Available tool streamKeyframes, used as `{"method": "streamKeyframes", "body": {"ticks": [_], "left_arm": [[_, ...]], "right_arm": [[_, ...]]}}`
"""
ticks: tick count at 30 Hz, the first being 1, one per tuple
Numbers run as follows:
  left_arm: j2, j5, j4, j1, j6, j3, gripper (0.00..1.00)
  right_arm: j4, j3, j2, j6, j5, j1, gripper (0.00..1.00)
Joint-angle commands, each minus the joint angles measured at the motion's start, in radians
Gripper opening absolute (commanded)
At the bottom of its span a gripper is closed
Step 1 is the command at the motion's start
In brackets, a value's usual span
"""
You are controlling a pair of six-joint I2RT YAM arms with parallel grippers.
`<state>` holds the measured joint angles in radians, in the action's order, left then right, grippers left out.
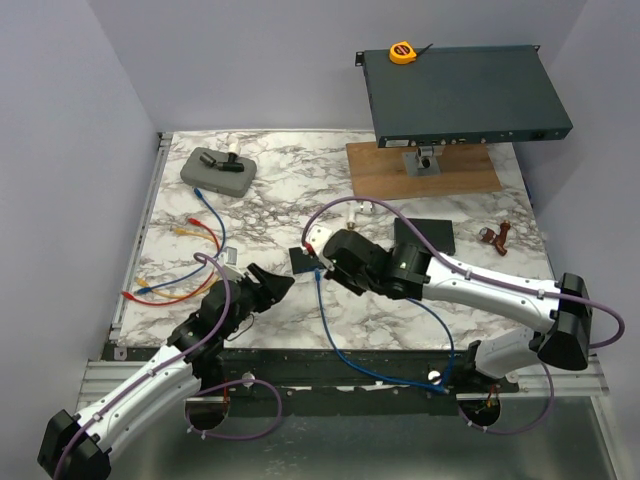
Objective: Pull the plug from the switch port
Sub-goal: Place the connector at the center of the board.
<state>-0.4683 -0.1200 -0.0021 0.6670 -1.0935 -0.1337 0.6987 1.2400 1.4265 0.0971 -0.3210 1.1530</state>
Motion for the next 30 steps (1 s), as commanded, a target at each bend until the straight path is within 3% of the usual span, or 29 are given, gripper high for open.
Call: {"method": "streamKeyframes", "body": {"ticks": [1, 6, 10, 16, 22, 30], "left_arm": [[-0.002, 0.016, 0.034, 0.0, -0.005, 0.01, 0.59], [-0.005, 0.014, 0.039, 0.0, -0.008, 0.013, 0.59], [-0.007, 0.011, 0.043, 0.0, -0.015, 0.02, 0.59], [-0.006, 0.01, 0.024, -0.001, -0.014, 0.019, 0.59], [-0.006, 0.006, 0.026, 0.0, -0.015, 0.023, 0.59], [-0.011, 0.011, 0.056, -0.001, -0.019, 0.039, 0.59]], "right_arm": [[0.046, 0.03, -0.098, -0.077, -0.025, 0.004, 0.01], [0.102, 0.172, -0.142, -0.089, -0.167, 0.006, 0.01], [0.003, 0.105, -0.17, -0.078, -0.314, 0.006, 0.01], [-0.067, 0.107, -0.143, -0.025, -0.361, 0.007, 0.01], [0.163, 0.184, 0.034, -0.03, -0.207, 0.006, 0.0], [0.357, 0.244, 0.088, -0.187, -0.498, 0.008, 0.01]]}}
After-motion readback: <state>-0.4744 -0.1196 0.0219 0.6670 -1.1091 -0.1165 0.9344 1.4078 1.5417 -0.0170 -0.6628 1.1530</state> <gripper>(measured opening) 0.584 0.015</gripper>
